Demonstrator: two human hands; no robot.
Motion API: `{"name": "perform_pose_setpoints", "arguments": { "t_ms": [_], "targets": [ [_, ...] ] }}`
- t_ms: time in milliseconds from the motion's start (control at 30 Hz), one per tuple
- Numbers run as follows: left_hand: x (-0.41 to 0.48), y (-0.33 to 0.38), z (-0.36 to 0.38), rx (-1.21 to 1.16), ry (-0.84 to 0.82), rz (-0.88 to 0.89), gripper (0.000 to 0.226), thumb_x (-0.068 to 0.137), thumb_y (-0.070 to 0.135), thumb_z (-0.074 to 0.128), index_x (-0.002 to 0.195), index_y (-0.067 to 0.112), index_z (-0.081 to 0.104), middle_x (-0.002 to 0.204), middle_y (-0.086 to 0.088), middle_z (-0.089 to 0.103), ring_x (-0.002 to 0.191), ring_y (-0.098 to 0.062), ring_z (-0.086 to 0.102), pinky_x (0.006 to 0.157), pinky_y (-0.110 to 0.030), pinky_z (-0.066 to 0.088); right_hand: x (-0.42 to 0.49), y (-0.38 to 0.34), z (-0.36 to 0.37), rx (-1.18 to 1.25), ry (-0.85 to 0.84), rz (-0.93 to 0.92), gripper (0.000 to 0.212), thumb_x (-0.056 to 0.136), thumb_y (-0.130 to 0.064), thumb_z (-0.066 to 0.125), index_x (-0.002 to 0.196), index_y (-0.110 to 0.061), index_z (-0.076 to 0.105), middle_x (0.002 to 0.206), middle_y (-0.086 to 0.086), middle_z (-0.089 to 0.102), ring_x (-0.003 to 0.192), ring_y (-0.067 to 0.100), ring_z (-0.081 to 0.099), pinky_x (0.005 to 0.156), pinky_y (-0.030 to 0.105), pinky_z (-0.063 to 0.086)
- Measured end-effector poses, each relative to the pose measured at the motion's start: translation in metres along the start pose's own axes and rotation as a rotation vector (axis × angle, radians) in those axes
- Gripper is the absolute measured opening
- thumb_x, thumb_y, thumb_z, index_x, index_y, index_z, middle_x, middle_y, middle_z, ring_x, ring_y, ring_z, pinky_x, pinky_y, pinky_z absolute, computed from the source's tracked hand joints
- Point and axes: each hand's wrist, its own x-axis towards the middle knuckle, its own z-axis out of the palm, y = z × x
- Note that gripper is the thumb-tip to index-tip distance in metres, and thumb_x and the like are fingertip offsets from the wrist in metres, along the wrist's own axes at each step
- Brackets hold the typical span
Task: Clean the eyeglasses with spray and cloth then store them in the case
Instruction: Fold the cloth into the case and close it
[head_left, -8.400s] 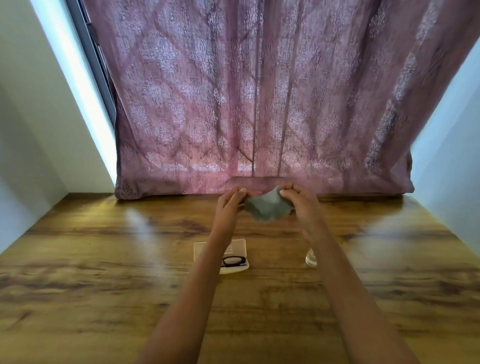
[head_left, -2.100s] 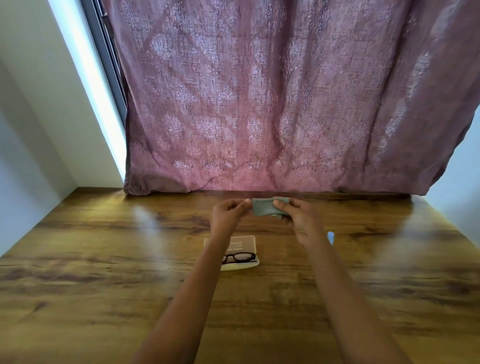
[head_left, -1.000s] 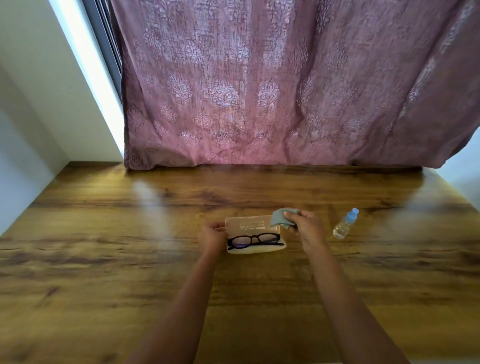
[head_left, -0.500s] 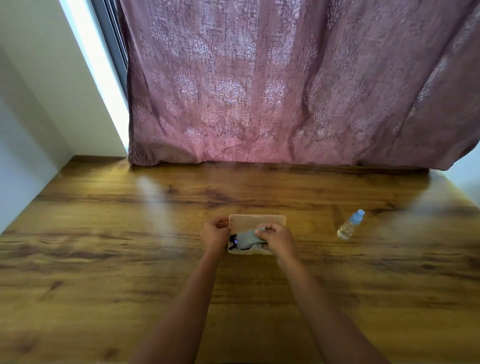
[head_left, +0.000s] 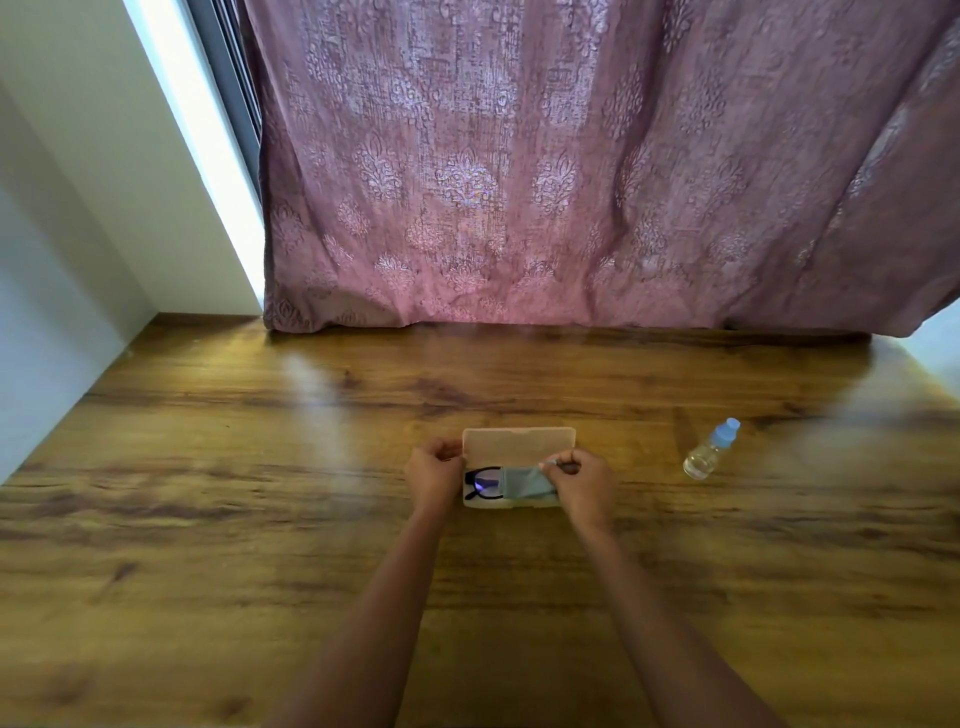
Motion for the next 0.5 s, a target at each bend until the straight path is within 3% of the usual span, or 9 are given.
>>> {"name": "perform_pose_setpoints", "arguments": {
  "t_ms": [167, 333, 500],
  "targets": [
    [0.003, -0.003, 0.000, -0.015, -0.011, -0.012, 0.023, 0.082, 0.002, 0.062, 0.102, 0.012, 0.068, 0.099, -0.007, 0.070, 0.083, -0.016, 0.064, 0.074, -0.029, 0.055, -0.001, 0.000, 0.002, -0.052, 0.018, -0.033, 0.007, 0.079, -0.017, 0.069, 0.083, -0.017, 0.064, 0.083, -0.003, 0.065, 0.075, 0.010, 0.061, 0.058, 0.017, 0.048],
    [0.003, -0.002, 0.000, -0.015, -0.022, -0.012, 0.022, 0.083, 0.002, 0.061, 0.101, 0.014, 0.067, 0.098, -0.005, 0.070, 0.082, -0.014, 0.064, 0.068, -0.025, 0.053, 0.000, 0.005, -0.002, -0.171, 0.108, -0.035, 0.024, 0.075, -0.024, 0.073, 0.095, -0.017, 0.060, 0.101, -0.001, 0.059, 0.089, 0.014, 0.056, 0.069, 0.026, 0.051],
    [0.001, -0.001, 0.001, 0.090, -0.054, 0.009, 0.020, 0.087, 0.008, 0.056, 0.101, 0.019, 0.065, 0.095, -0.002, 0.070, 0.077, -0.014, 0.064, 0.055, -0.023, 0.048, 0.006, 0.015, -0.014, -0.149, 0.092, 0.048, 0.035, 0.084, -0.033, 0.062, 0.111, -0.012, 0.054, 0.113, 0.006, 0.055, 0.089, 0.016, 0.052, 0.054, 0.017, 0.035]
  ]
}}
